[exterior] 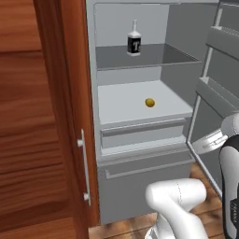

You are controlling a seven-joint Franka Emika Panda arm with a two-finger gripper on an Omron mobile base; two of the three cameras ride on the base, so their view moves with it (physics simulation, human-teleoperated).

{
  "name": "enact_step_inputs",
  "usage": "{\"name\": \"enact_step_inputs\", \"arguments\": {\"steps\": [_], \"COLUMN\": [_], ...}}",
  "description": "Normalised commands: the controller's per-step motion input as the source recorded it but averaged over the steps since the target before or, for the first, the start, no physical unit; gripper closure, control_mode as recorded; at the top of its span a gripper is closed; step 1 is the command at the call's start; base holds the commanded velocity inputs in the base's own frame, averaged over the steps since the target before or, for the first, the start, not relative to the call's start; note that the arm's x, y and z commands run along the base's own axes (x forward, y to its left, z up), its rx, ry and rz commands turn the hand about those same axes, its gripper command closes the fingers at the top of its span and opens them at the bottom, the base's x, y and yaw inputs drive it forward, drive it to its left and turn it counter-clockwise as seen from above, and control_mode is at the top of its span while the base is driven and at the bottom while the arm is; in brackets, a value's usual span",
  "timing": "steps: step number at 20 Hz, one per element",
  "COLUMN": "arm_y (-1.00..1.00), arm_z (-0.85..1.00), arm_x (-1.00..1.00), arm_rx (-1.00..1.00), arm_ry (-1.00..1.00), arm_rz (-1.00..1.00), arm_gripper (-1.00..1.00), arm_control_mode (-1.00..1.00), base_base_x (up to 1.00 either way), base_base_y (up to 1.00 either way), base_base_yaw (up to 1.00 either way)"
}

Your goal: Place the liquor on the top shelf of the fridge to keep it out of children's reach, and place the lemon and onion on lower shelves for easy access.

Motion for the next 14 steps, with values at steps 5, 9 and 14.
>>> {"name": "enact_step_inputs", "arguments": {"steps": [5,9,14], "arm_y": [0.0,0.0,0.0], "arm_z": [0.0,0.0,0.0], "arm_x": [0.0,0.0,0.0], "arm_rx": [0.0,0.0,0.0], "arm_ry": [0.0,0.0,0.0], "arm_rz": [0.0,0.0,0.0], "arm_gripper": [-1.0,-1.0,-1.0], "arm_control_mode": [1.0,1.0,1.0], "base_base_x": [-0.23,-0.93,-1.0], "base_base_y": [-0.25,0.0,0.0], "base_base_yaw": [0.04,0.12,0.13]}}
